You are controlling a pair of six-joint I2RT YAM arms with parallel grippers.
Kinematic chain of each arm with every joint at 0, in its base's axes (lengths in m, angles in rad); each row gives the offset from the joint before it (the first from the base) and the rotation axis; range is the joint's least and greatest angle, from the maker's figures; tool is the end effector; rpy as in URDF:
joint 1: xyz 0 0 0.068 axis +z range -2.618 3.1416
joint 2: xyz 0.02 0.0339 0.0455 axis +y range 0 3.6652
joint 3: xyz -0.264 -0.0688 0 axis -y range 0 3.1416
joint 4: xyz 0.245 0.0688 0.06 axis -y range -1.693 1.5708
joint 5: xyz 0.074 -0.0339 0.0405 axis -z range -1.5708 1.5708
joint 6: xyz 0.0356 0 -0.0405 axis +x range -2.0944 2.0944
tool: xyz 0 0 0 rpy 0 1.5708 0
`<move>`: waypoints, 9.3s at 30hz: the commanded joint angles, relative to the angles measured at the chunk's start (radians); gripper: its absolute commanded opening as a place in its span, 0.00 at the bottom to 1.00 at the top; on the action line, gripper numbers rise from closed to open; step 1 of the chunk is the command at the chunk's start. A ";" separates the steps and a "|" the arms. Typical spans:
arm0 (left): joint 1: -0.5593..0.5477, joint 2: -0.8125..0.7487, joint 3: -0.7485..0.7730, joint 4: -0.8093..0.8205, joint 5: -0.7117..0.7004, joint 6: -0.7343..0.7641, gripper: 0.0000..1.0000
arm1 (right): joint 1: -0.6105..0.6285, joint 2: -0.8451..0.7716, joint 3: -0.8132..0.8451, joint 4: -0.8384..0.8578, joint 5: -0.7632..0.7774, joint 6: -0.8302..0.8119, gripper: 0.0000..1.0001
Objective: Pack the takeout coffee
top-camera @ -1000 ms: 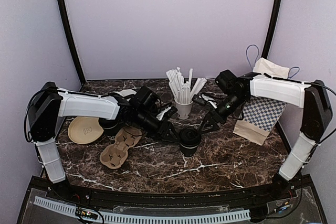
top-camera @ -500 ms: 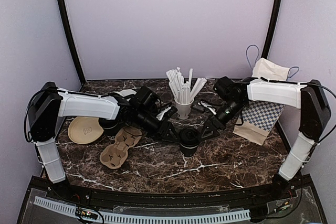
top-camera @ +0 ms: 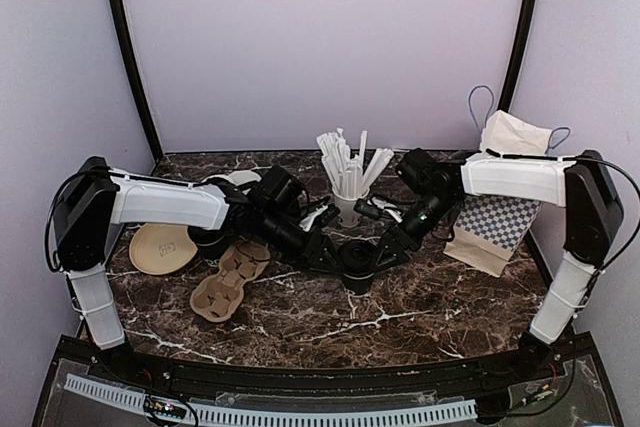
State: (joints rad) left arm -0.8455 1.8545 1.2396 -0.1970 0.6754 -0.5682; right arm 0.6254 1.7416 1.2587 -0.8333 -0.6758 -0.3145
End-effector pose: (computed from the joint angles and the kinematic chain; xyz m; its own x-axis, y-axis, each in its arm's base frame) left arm 0.2478 -0.3131 0.2008 -0.8735 0.3523 -0.3359 0.4738 0.4572 -0.7527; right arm 0.2588 0.2144 0.2145 -0.5653 -0.7059 -0.4268 -0.7985 0.3385 0.4978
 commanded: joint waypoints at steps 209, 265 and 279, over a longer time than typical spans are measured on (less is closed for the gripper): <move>-0.134 0.028 0.615 -0.642 -0.604 0.746 0.71 | -0.104 -0.345 0.097 -0.041 0.036 -0.174 0.82; 0.246 -0.111 0.198 -0.439 -0.836 0.572 0.74 | -0.104 -0.323 0.123 -0.062 0.035 -0.173 0.82; 0.246 -0.150 0.205 -0.452 -0.802 0.571 0.83 | -0.172 -0.306 0.336 -0.162 0.048 -0.205 0.84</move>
State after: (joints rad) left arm -0.6041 1.7523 1.4502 -0.6437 -0.1452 0.0109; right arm 0.4889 1.4357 1.5211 -0.9581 -0.6308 -0.5003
